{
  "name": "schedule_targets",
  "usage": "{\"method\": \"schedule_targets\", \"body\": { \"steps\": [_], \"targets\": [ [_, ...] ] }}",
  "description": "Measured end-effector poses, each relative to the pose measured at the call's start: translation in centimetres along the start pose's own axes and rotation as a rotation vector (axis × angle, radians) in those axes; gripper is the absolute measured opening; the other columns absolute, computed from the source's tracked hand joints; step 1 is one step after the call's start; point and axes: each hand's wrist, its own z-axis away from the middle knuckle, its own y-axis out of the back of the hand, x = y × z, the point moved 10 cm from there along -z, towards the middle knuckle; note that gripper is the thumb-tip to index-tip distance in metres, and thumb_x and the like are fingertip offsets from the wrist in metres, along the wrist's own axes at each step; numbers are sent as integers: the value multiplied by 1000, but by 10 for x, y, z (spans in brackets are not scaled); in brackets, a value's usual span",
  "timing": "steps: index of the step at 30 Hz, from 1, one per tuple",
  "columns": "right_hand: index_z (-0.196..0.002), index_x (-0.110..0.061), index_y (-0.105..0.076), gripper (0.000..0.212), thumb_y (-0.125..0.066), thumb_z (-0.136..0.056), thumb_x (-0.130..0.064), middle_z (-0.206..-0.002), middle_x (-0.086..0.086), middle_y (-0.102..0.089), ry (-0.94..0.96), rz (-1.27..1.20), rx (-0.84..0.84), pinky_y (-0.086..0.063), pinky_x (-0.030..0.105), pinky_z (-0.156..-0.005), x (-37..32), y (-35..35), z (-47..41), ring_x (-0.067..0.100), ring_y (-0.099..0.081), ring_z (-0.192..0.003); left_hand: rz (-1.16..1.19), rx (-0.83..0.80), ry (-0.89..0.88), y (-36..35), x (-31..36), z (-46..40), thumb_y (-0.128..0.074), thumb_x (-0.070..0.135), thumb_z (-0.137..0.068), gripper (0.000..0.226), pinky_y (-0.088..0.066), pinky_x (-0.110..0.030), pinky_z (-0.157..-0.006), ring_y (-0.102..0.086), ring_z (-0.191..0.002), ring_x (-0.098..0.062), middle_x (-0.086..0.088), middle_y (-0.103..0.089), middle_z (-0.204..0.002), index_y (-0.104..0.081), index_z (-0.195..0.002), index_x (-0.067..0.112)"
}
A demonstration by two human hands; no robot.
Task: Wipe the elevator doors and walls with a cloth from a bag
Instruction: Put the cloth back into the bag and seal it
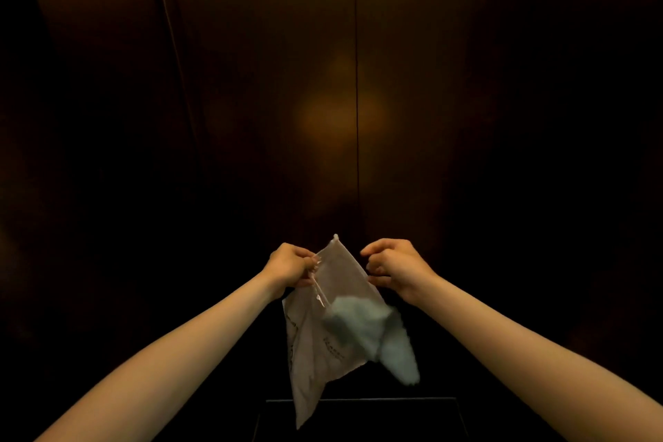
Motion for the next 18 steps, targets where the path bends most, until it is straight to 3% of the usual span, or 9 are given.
{"method": "schedule_targets", "body": {
  "steps": [4, 8, 13, 18],
  "targets": [
    [-83, -6, -62, 23, -49, -77, 12, -86, 14, -62, 19, 133, 27, -56, 40, -75, 15, -3, 0, 25, -61, -84, 44, -34, 8, -13, 3, 6, -54, 6, -93, 15, -50, -20, -51, -55, -55, -12, -9, -60, -65, -68, -90, 1],
    [-79, -16, -61, 14, -55, -82, -4, -80, 2, -61, 22, 278, 66, -47, 25, -58, 29, 10, 2, 14, -56, -71, 107, -24, 35, -11, -2, 9, -53, 5, -93, 15, -51, -20, -51, -56, -55, -13, -10, -60, -67, -67, -94, -1],
    [-83, -18, -60, 3, -58, -85, -16, -77, -2, -60, -109, 478, -151, -42, 22, -54, 63, 3, 11, 10, -53, -63, 177, 16, 64, -2, -6, 9, -54, 4, -92, 13, -51, -17, -47, -57, -57, -14, -10, -59, -67, -65, -91, -2],
    [-100, -18, -41, 36, -69, -80, -29, -85, 1, -51, -223, 545, -106, -39, 24, -46, 91, 12, 8, 14, -49, -65, 301, 18, 99, -3, -3, 10, -56, 4, -91, 14, -51, -17, -46, -60, -61, -14, -11, -60, -71, -65, -81, 1]
  ]
}}
